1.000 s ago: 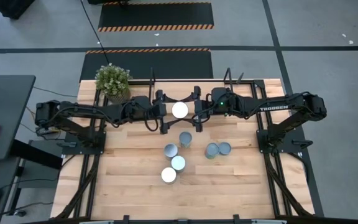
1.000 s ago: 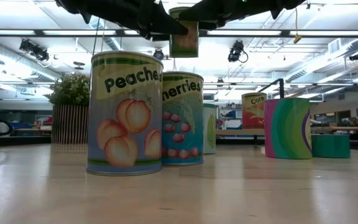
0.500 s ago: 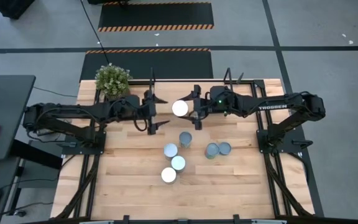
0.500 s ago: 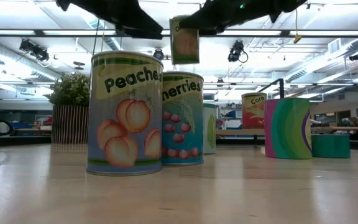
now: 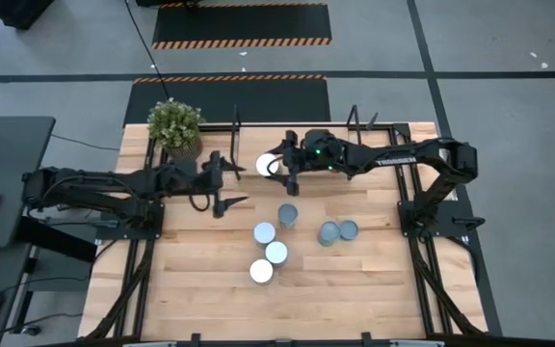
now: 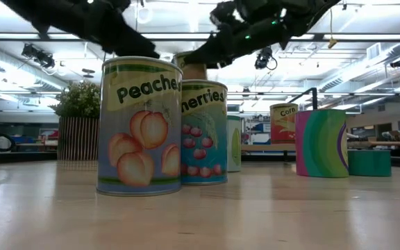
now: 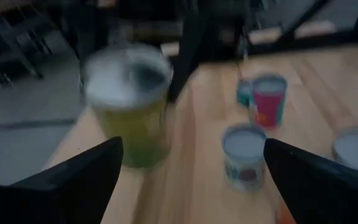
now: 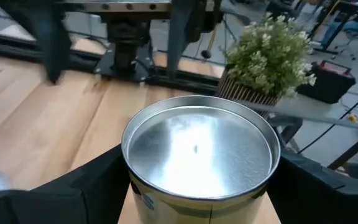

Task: Pick and place cans onto a shelf
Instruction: Put the canned oranges on the shelf

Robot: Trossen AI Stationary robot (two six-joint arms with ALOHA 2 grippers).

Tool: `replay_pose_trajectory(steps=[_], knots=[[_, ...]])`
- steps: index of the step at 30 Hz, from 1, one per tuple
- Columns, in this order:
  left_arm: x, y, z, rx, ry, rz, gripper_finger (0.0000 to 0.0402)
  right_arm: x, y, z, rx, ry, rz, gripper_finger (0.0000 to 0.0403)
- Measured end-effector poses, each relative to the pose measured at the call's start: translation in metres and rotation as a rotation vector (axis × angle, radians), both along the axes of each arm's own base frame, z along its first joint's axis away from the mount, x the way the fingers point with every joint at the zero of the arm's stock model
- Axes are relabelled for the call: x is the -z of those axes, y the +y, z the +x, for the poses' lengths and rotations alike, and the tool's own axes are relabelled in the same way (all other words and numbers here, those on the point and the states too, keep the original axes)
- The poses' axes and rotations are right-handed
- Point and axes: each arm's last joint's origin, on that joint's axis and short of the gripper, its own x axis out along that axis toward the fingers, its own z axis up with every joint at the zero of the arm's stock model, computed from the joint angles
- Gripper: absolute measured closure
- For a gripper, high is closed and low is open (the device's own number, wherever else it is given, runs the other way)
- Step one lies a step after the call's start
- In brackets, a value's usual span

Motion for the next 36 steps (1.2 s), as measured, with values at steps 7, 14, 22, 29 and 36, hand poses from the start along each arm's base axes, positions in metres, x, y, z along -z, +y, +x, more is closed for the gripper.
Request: replay_pose_trajectory(steps=[7, 14, 22, 29, 36], knots=[[0.011, -0.002, -0.025, 0.010, -0.162, 0.016, 0.0006, -0.003, -0.019, 0.015, 0.028, 0.008, 0.039, 0.0075], [0.034, 0.000, -0.044, 0.034, -0.297, -0.003, 0.0006, 0.010, -0.042, 0.021, 0.047, 0.062, 0.106, 0.0075], [0.056, 0.000, -0.063, 0.034, -0.434, 0.010, 0.0006, 0.026, -0.064, 0.024, 0.087, 0.040, 0.173, 0.0075], [0.065, 0.001, -0.075, 0.033, -0.506, 0.034, 0.0006, 0.030, -0.069, 0.028, 0.095, -0.002, 0.178, 0.0075], [0.064, 0.002, -0.075, 0.056, -0.514, 0.039, 0.0006, 0.033, -0.075, 0.031, 0.108, -0.040, 0.183, 0.0075]])
